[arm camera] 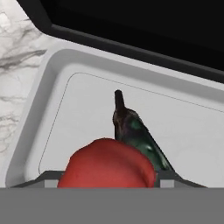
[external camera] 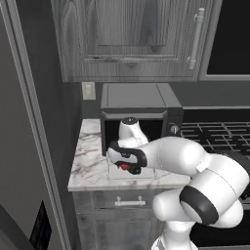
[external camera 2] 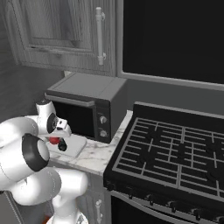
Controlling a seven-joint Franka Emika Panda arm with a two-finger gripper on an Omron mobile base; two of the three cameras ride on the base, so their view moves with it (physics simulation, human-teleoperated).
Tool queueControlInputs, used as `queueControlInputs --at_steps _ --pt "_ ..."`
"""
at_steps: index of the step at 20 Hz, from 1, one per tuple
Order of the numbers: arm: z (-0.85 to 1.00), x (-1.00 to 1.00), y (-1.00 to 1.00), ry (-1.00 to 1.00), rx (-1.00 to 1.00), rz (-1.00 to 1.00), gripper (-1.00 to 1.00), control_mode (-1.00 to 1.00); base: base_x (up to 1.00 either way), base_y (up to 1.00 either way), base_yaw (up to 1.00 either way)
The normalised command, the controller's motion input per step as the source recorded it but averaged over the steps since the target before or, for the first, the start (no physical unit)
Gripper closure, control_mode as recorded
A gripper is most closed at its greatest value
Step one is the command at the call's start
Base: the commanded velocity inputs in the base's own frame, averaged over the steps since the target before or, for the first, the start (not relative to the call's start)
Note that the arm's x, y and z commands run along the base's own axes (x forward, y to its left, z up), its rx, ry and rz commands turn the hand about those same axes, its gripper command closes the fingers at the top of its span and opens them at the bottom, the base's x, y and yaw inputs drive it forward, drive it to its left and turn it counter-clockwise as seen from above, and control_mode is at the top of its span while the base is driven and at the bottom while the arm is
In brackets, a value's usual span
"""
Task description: Take the eggplant and bell pepper out of the freezer and place them in the tupperware container on the counter. Then put the tupperware containing the vegetables back in the freezer.
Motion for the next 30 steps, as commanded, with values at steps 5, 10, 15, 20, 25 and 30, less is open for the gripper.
queueControlInputs --at_steps 5,10,15,20,25,30 --pt "0.0 0.0 0.0 -0.13 0.0 0.0 -1.0 -1.0 0.0 0.0 0.0" --pt "0.13 -0.02 0.0 -0.07 0.01 0.0 -1.0 -1.0 0.0 0.0 0.0" --pt "0.5 -0.18 -0.09 -0.07 0.08 0.0 -1.0 -1.0 0.0 0.0 0.0" --pt "0.59 -0.25 -0.27 -0.03 0.16 0.0 -1.0 -1.0 0.0 0.0 0.0" --pt "0.09 -0.5 -0.45 0.01 0.11 0.0 -1.0 -1.0 0.0 0.0 0.0" --pt "0.0 -0.21 -0.34 0.02 0.0 -0.01 -1.0 -1.0 0.0 0.0 0.0"
